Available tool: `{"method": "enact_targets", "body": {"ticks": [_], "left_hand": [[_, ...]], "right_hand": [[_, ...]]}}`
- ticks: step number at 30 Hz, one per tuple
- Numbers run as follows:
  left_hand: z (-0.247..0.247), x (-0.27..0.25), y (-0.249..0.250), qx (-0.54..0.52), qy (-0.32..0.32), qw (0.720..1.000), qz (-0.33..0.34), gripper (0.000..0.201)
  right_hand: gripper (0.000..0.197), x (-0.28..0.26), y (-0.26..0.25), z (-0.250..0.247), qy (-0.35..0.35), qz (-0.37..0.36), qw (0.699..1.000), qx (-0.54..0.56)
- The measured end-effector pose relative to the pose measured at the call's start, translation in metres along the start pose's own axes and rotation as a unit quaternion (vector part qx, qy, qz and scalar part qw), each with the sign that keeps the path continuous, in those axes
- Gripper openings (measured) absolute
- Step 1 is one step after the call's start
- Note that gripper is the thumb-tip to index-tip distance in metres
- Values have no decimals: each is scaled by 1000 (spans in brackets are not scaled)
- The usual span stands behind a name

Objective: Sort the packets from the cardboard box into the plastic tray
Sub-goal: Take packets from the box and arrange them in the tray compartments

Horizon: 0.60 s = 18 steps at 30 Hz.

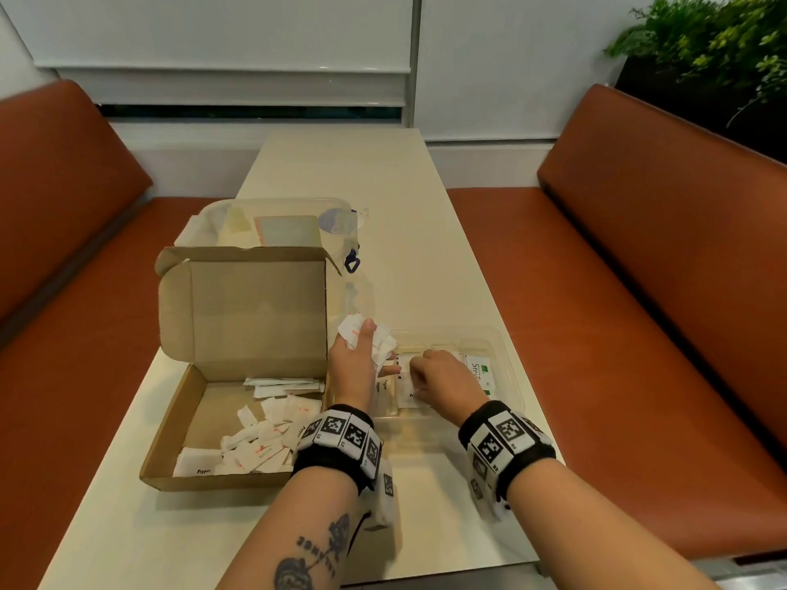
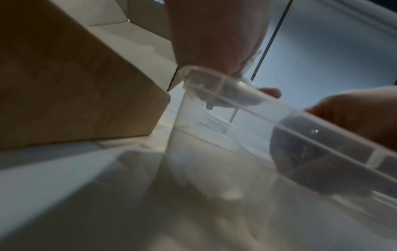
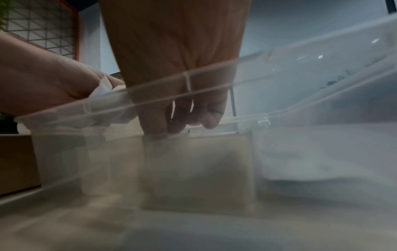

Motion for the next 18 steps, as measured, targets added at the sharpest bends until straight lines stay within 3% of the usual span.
{"method": "enact_targets", "body": {"ticks": [4, 14, 18], "left_hand": [[-1, 1, -1, 4, 1, 1000, 0, 20], [0, -2, 2, 4, 4, 1000, -10, 22], [3, -3, 4, 34, -17, 999, -11, 19]], "right_hand": [[17, 0, -1, 4, -15, 19, 1000, -11], [18, 3, -1, 6, 2, 48, 999, 7], [8, 3, -3, -5, 81, 59, 988, 115]]}}
Point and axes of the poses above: each hand's wrist, its own x-axis towards the middle knuckle, its own z-axis out of the palm, y = z × x, the point moved 3 cm from there along x, towards the middle knuckle, and after that the axes turned 2 degrees about x, right-handed, at the moved point
